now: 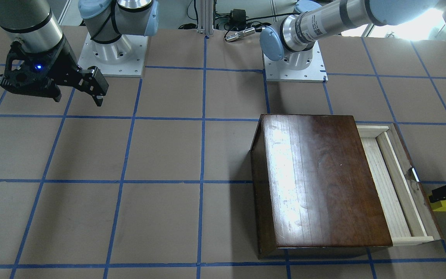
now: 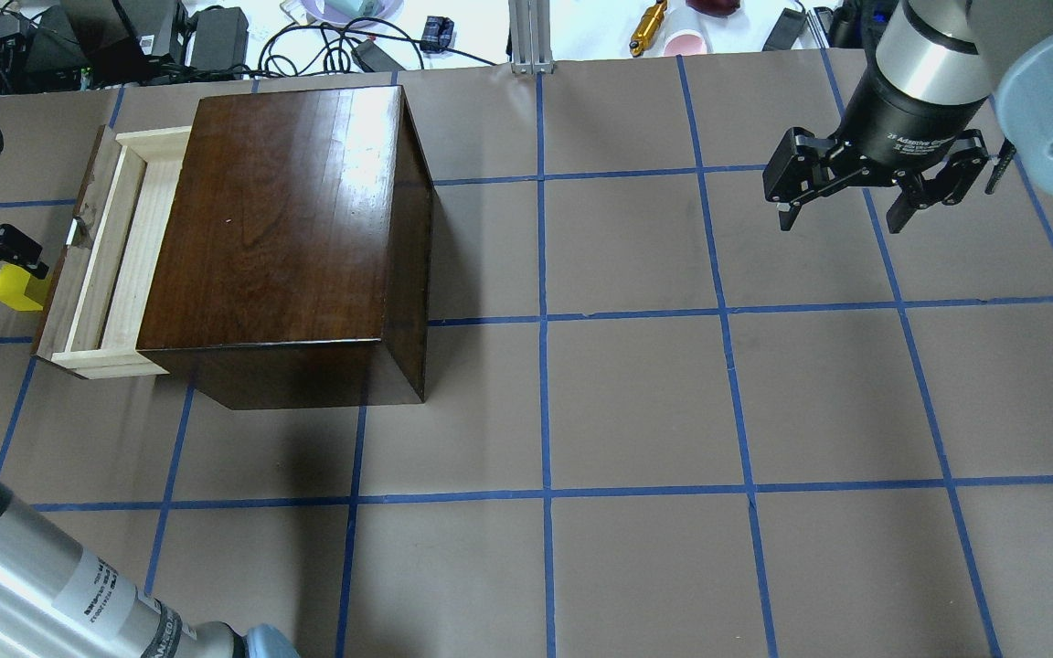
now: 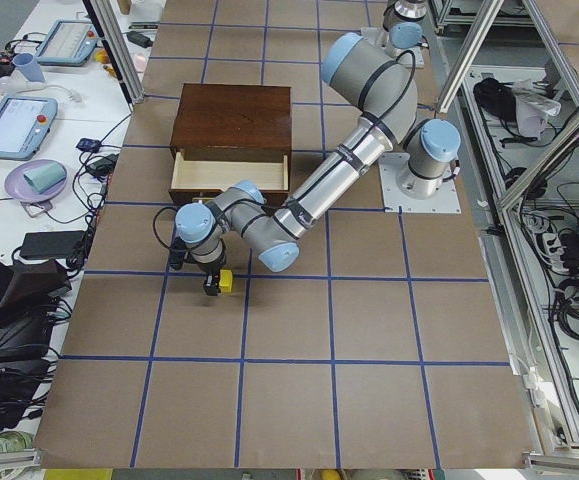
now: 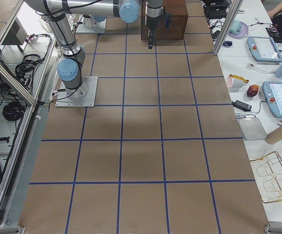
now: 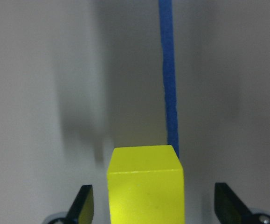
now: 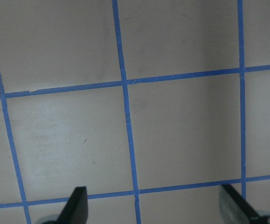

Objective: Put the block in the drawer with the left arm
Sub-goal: 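Close the left gripper on the yellow cube and lift it, then carry the yellow cube with the left gripper over the open drawer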

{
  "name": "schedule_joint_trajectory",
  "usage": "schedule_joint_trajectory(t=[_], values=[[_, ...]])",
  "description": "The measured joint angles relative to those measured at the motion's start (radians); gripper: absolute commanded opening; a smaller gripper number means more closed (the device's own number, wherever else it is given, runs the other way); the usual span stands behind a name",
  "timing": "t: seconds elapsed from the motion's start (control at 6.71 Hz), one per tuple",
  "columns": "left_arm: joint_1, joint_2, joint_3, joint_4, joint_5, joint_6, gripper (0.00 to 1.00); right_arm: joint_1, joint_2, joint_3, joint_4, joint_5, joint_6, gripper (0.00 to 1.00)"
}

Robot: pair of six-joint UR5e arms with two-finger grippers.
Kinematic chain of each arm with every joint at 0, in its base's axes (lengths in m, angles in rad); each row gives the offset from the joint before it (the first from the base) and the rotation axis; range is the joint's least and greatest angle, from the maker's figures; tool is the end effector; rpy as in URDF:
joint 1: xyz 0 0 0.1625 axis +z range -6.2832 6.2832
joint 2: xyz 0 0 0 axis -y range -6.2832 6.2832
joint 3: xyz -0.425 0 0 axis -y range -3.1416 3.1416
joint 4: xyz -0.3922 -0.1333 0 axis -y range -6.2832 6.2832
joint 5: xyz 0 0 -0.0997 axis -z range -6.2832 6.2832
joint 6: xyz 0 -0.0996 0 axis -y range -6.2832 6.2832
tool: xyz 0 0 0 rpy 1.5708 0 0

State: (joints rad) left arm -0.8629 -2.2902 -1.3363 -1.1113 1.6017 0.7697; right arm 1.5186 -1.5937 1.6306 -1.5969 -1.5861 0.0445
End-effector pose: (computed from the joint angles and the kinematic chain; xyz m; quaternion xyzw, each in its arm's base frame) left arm 0.3719 -0.6349 0.1973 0.0311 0.9993 0.0198 0.0029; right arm 0.1065 -0.4870 0.4723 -0.0483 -0.9988 -0.0054 0.0076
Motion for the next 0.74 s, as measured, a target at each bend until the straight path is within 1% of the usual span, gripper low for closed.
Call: schedule_joint_trajectory(t=[0.15, 0.45, 0.6, 0.74], values=[[0.007, -0.009, 0.0, 0.005, 0.001, 0.001, 0.48, 0.0, 0.0, 0.0, 0.0, 0.0, 0.0, 1.0], [0.012, -0.014, -0.002, 0.007, -0.001, 0.003, 0.36, 0.0, 0.0, 0.0, 0.0, 0.0, 0.0, 1.0], [0.013, -0.014, -0.003, 0.007, -0.002, 0.004, 0.27, 0.0, 0.0, 0.0, 0.0, 0.0, 0.0, 1.0], [0.013, -0.007, -0.002, 0.005, -0.003, 0.006, 0.27, 0.0, 0.0, 0.0, 0.0, 0.0, 0.0, 1.0]])
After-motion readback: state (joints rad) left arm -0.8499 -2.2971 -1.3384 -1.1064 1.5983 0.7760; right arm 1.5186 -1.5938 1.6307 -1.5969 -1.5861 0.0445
